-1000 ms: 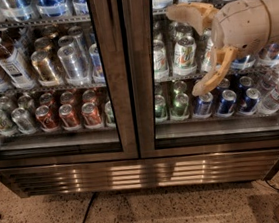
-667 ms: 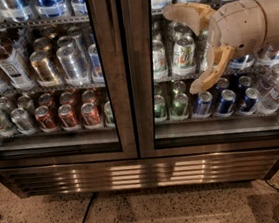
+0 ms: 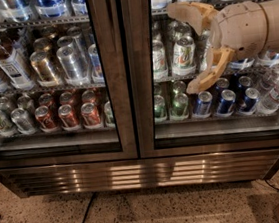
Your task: Open right fridge door
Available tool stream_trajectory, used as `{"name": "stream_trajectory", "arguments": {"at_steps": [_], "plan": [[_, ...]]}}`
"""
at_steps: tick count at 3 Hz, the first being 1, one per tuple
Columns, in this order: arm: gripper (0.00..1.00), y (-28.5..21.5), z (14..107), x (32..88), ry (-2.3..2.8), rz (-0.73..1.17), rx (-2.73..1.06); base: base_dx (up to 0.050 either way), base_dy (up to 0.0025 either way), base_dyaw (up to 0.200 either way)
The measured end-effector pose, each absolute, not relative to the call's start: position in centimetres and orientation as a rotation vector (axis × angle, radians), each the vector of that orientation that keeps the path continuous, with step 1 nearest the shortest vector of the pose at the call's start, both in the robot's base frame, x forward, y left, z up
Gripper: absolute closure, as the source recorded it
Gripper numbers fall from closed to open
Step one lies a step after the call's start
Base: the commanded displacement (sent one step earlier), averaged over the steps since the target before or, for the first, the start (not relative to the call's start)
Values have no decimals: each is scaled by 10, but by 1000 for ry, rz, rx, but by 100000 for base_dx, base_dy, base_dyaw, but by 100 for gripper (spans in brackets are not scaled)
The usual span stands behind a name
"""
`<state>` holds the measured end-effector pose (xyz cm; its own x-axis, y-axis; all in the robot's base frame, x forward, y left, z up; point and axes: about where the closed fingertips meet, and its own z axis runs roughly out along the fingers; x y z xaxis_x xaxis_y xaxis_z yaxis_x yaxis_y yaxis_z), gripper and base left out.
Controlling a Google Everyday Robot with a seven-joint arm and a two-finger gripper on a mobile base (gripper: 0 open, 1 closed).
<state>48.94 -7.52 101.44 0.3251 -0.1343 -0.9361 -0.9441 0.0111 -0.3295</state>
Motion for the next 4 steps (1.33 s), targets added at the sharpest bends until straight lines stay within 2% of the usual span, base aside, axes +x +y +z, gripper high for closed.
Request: {"name": "stream_trajectory", "arguments": {"at_steps": [2, 4], "plan": [[0, -76, 1017, 492, 1058, 804, -1338, 0, 0, 0], [0, -36, 1020, 483, 1013, 851, -1440, 0, 0, 0]]}}
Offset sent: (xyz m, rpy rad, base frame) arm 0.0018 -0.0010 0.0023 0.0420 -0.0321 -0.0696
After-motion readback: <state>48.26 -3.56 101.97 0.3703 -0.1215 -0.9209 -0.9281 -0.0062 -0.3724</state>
